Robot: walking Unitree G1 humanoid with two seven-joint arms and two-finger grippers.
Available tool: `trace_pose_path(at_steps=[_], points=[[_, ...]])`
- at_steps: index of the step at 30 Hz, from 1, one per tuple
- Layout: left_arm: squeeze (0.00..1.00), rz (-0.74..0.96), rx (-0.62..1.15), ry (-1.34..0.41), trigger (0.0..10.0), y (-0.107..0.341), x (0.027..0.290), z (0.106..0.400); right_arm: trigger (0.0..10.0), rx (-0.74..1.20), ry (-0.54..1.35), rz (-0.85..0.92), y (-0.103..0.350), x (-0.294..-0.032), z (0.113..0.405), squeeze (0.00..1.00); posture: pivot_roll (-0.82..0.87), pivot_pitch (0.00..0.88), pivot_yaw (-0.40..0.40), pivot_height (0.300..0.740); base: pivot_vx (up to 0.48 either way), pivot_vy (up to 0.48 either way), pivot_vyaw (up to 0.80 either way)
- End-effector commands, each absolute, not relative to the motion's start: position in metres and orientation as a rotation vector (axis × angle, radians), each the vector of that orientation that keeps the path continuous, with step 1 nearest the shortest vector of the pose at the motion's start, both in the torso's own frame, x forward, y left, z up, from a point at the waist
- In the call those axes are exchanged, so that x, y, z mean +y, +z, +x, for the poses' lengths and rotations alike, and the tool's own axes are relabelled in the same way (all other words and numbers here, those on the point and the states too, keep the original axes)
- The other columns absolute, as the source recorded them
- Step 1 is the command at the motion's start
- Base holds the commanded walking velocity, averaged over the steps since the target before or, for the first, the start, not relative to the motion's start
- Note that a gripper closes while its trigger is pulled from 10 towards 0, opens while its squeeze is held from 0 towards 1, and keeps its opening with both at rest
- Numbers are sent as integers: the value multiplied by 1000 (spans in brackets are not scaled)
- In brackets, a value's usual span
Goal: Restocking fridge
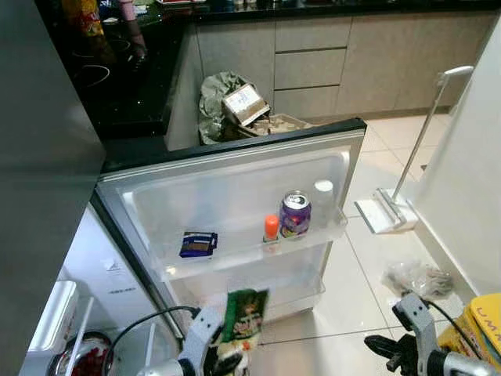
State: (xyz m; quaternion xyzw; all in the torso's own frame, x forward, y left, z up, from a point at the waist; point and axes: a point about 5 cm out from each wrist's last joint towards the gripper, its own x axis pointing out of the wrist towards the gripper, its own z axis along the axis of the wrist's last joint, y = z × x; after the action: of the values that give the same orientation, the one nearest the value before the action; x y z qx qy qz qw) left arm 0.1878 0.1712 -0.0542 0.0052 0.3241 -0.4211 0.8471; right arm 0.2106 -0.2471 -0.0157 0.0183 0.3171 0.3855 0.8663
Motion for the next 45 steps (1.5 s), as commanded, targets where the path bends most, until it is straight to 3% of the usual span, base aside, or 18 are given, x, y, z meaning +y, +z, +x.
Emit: trace_pose_path(at_steps=[1,12,28,36,45], points=[[0,74,644,-947,10000,-48,177,190,10000,669,894,37,-9,-250,209,0,-65,0,0,740,0,0,0],[0,69,418,-1129,10000,-21,170,204,10000,586,1137,-24,53,-268,212,0,-70,0,-9,740,0,0,0],[0,-3,130,-1322,10000,32,162,227,10000,509,1197,-30,92,-262,212,0,-65,0,-11,740,0,0,0],[0,-28,-25,-1307,10000,70,172,247,10000,482,1212,-15,102,-258,211,0,-68,0,-9,740,0,0,0],[0,-2,-203,-1107,10000,113,187,284,10000,442,1188,-24,110,-256,212,0,-68,0,-4,740,0,0,0]])
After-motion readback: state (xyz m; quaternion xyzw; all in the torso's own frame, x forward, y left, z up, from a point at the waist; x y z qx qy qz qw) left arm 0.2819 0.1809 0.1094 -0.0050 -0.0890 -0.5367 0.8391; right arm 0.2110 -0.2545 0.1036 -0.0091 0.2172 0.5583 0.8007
